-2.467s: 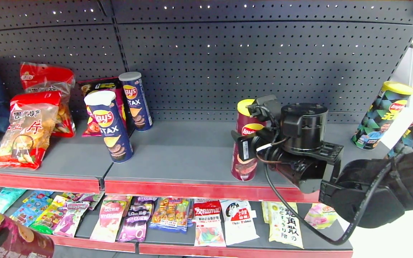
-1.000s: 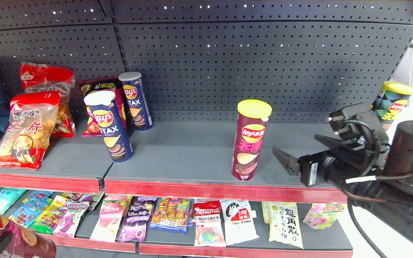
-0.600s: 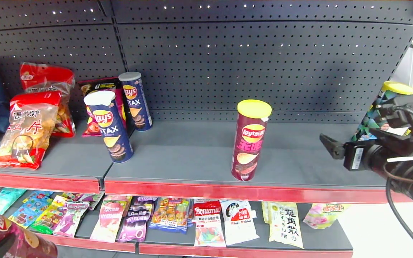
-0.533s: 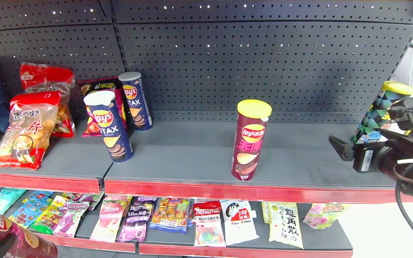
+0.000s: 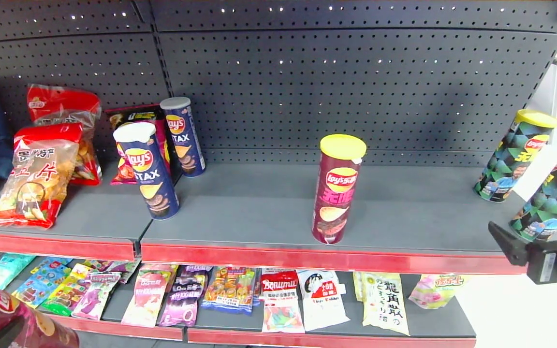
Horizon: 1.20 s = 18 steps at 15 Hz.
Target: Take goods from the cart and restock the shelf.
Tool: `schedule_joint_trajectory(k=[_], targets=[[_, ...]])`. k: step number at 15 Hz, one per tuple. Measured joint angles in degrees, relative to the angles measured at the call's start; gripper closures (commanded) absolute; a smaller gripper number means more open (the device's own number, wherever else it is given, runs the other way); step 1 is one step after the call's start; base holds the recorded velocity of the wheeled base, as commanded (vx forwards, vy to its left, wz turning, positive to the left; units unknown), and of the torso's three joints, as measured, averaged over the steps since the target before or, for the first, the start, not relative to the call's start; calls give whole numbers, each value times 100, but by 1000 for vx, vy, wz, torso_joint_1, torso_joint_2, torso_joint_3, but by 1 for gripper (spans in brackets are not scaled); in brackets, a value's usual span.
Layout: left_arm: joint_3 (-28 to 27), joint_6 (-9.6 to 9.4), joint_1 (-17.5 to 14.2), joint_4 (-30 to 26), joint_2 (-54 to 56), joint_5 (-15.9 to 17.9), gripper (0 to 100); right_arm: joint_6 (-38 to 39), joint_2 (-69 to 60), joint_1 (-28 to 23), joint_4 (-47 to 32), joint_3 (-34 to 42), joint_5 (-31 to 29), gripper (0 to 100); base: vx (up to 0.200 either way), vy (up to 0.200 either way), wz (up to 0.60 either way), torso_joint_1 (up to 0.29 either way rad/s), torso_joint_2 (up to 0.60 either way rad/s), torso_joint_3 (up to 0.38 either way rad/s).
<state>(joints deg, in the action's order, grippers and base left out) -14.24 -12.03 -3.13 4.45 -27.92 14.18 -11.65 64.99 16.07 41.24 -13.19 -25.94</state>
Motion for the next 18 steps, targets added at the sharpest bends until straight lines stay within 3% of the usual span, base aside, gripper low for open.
schedule_joint_trajectory(k=[3,6,11,13,18], targets=[[-6,0,-2,1,-9,49,100,-28,-317,-728,-183,484,558,0,0,0,0,0,0,0],[-17,-1,0,9,-13,66,100,364,-560,-1525,-216,887,2014,0,0,0,0,0,0,0],[-17,0,0,11,-11,148,100,789,-1251,-1651,-343,1290,2450,0,0,0,0,0,0,0],[-6,-1,0,11,0,150,100,679,-1919,-1659,-1013,1292,2453,0,0,0,0,0,0,0],[-22,0,7,9,2,282,100,545,-4548,-1597,-3813,1056,2610,0,0,0,0,0,0,0]])
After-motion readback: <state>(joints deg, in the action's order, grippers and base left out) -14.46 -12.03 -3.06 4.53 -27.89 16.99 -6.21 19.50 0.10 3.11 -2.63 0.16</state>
